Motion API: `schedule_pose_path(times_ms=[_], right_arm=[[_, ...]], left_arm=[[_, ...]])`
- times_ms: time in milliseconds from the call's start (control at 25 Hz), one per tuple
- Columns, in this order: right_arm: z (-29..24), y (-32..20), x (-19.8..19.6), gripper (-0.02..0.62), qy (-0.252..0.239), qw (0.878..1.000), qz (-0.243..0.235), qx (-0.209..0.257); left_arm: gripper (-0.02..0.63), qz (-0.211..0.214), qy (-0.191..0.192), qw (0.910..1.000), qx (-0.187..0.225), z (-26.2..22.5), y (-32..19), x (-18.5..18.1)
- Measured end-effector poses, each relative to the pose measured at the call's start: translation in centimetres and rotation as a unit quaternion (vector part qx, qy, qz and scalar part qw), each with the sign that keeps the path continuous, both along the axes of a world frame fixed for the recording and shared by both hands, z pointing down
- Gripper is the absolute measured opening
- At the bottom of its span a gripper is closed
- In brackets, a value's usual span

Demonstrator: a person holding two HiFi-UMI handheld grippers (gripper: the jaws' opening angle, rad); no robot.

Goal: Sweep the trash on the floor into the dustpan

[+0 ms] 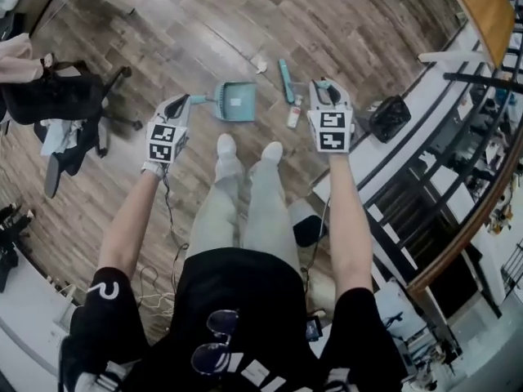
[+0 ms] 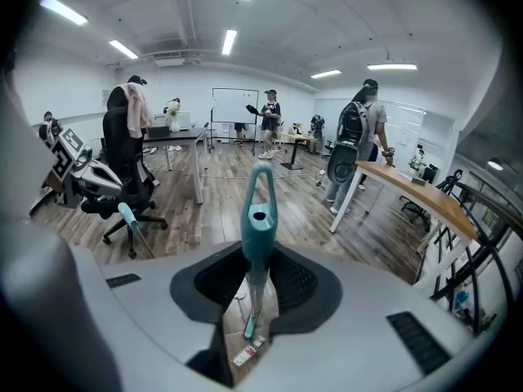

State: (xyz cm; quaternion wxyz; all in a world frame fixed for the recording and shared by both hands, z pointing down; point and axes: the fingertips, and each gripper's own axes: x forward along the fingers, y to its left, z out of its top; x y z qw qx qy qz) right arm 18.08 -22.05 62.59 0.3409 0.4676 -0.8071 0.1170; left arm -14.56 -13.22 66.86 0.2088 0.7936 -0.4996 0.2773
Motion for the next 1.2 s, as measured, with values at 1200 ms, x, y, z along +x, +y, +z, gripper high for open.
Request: schedule_pose_path(times_ms=[1200], right_arm=[[5.0, -5.3, -7.6, 0.084, 0.025, 0.990, -0.129, 0.047]], left_arm=[[0.084, 0.036, -0.012, 0.9991, -0.021, 5.8, 0.9, -1.4]])
